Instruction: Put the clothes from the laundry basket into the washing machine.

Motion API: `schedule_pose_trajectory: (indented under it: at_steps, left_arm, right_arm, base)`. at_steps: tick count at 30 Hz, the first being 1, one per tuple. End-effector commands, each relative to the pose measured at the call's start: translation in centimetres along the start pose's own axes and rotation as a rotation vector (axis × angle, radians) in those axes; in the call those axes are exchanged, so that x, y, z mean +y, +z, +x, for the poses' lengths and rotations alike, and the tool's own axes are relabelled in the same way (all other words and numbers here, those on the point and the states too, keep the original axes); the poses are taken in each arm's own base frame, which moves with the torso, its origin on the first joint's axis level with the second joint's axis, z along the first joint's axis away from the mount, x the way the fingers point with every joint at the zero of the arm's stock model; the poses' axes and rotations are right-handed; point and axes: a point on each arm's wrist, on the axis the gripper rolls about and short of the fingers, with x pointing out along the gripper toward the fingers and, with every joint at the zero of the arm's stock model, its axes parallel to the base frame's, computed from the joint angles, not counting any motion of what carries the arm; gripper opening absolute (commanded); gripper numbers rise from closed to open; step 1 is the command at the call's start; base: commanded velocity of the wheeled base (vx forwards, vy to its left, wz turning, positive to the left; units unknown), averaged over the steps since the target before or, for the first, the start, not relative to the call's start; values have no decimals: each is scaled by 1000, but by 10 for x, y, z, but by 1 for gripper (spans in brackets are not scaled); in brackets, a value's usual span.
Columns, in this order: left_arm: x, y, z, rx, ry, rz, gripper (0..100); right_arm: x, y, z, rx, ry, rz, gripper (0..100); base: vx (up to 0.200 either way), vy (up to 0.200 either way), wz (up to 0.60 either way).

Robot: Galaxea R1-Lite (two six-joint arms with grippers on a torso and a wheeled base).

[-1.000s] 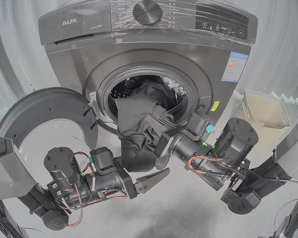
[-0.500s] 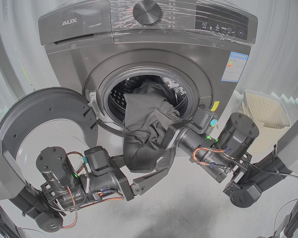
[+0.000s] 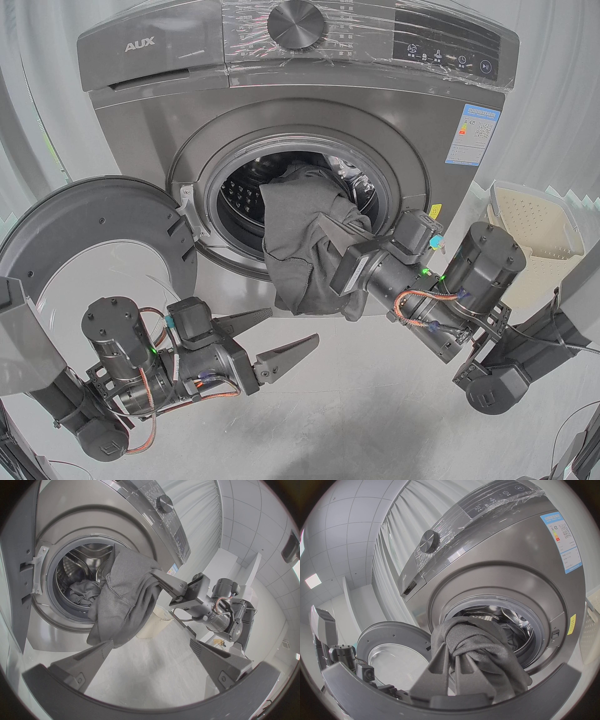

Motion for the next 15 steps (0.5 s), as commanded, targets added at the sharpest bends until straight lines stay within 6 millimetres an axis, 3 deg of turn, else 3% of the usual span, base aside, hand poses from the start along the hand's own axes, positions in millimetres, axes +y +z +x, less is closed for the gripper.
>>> schedule_pose_trajectory:
  at_steps: [1, 9, 15]
  left_arm:
    - [13, -7, 14, 5, 22, -5, 100]
    - [41, -16, 20, 26, 98, -9, 100]
    - [44, -18, 20, 38, 98, -17, 100]
  right_arm:
    - [2, 1, 1, -6, 5, 1, 0]
    - [2, 2, -1, -3, 4, 1, 0]
    - [5, 3, -2, -9, 15, 4, 0]
  base:
    - [0, 0, 0]
    - [0, 0, 0]
    - [0, 0, 0]
